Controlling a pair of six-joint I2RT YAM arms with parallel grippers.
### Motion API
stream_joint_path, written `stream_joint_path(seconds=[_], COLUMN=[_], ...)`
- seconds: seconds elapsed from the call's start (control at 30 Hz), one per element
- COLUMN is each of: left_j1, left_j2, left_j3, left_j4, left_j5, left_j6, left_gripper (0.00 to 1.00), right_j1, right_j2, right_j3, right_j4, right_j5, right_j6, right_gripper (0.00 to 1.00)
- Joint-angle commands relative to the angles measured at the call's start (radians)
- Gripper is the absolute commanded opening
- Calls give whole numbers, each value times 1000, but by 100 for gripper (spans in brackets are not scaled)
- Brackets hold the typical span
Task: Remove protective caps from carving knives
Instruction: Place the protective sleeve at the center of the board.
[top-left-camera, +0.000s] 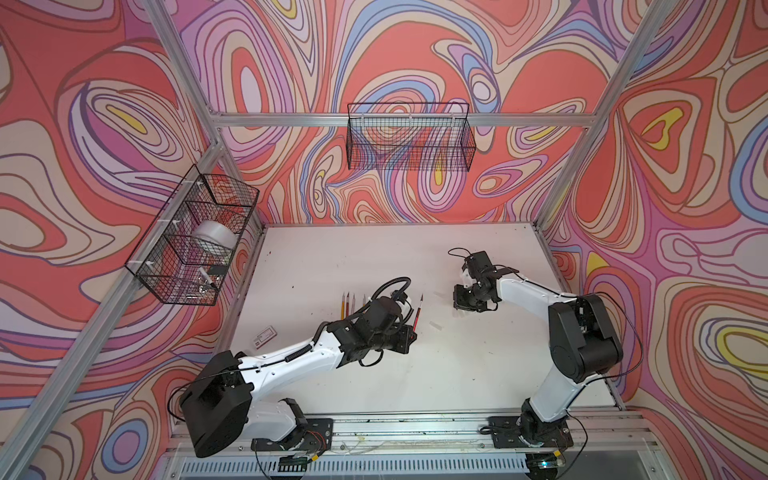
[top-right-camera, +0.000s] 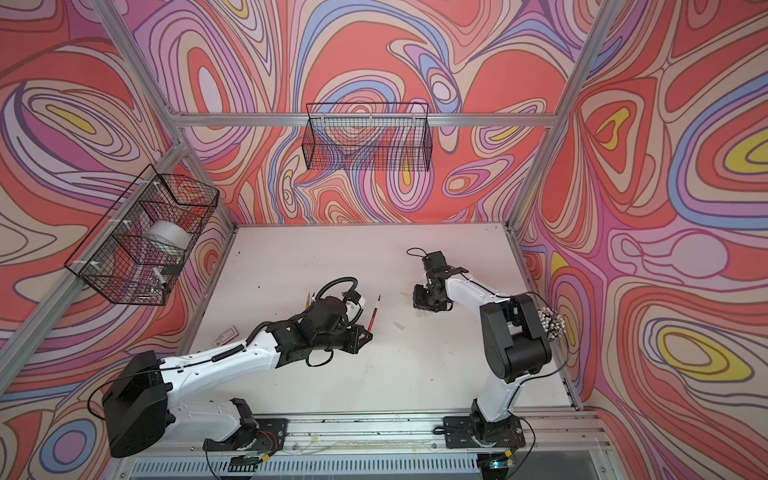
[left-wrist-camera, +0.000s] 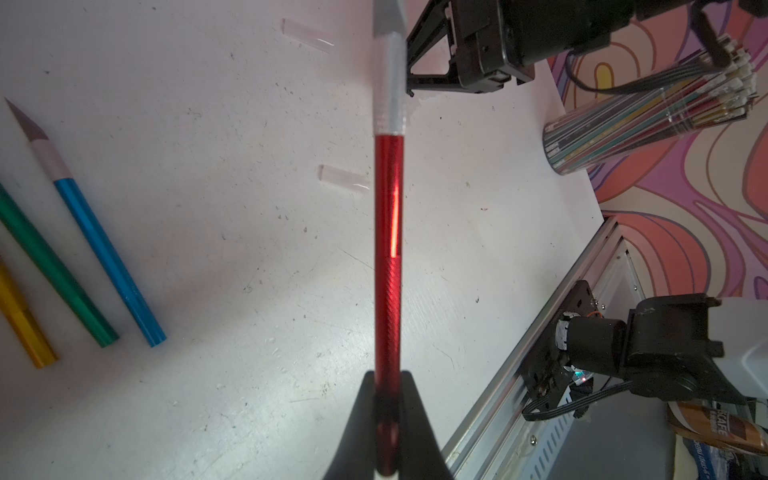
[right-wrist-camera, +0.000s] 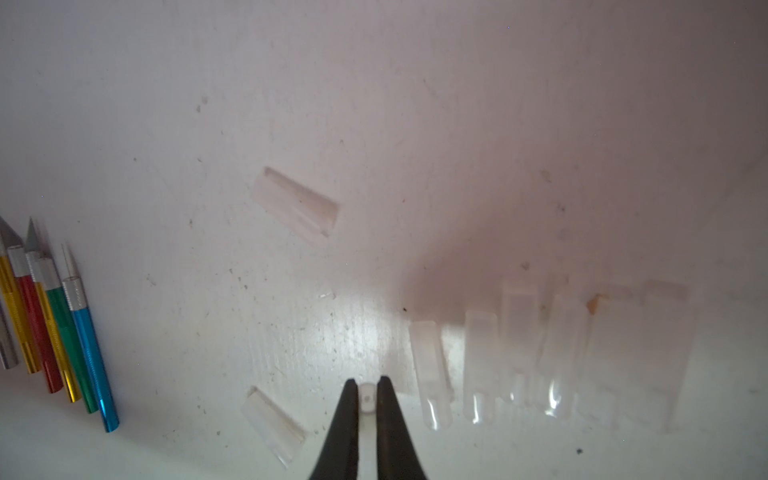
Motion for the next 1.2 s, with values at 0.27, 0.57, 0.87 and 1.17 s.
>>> stream_joint_path(seconds=[0.27,0.57,0.87,1.17], left_j1=[7,6,7,7], left_j2=[0,13,10,14], left_j3=[-33,-33,-47,-55], left_j4=[52,74,89,100], left_j5=[1,11,10,10], left_j6=[-10,-12,-20,-24], left_gripper=[0,0,0,0], right_j1=[21,31,40,49], right_j2=[65,82,101,104], right_j3=[55,68,81,89], right_j4=[-12,-19,-23,-27], right_j5=[44,68,82,90], right_j6=[-20,-26,-29,-26], right_gripper=[8,11,14,21])
